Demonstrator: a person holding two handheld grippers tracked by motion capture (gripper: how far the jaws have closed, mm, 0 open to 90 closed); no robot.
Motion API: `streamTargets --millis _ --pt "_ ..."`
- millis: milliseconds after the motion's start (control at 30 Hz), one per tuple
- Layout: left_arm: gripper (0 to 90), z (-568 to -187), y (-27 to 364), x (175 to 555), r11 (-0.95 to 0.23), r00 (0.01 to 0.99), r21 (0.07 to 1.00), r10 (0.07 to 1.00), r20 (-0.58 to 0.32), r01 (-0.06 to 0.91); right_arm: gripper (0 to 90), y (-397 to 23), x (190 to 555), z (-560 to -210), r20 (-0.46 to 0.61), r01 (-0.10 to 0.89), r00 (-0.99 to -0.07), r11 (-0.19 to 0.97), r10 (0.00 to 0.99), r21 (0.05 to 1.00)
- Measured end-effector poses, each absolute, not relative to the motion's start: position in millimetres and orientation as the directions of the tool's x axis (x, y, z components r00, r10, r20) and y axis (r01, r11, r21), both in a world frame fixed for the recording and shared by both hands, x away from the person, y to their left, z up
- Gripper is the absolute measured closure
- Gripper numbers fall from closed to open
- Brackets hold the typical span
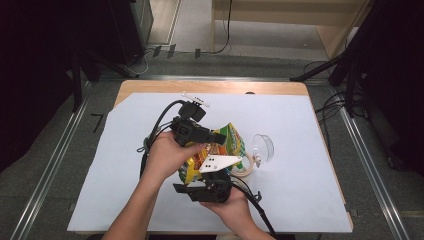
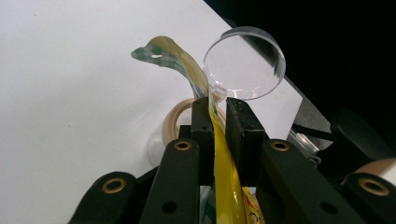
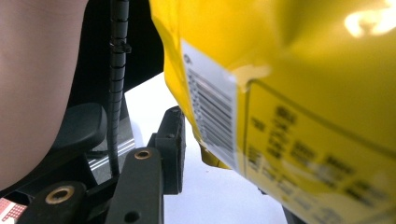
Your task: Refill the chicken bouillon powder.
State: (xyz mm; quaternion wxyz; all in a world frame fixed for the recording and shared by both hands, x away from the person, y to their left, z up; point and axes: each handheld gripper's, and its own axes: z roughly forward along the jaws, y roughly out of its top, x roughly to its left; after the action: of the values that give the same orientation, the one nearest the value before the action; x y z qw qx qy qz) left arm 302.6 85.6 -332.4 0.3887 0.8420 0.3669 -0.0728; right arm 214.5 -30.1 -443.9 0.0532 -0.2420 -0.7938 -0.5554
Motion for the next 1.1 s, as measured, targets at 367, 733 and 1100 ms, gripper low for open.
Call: streamTargets --millis 367,733,1100 --pt "82.5 -328.9 81.6 299.6 -0.433 0.721 0.608 0.584 -0.372 0.665 68.3 -31.5 216.0 -442.7 0.371 0.459 -0.869 0.254 0.327 0.851" --pt "82.5 -324.7 81.1 300.3 -0.435 0.722 0.612 0.591 -0.358 0.660 65.8 -29.4 223.6 -443.8 0.412 0.484 -0.862 0.238 0.295 0.842" --pt "82.5 -325.0 79.5 300.0 -0.446 0.728 0.610 0.589 -0.352 0.655 68.0 -29.0 223.5 -445.2 0.395 0.469 -0.868 0.235 0.302 0.851"
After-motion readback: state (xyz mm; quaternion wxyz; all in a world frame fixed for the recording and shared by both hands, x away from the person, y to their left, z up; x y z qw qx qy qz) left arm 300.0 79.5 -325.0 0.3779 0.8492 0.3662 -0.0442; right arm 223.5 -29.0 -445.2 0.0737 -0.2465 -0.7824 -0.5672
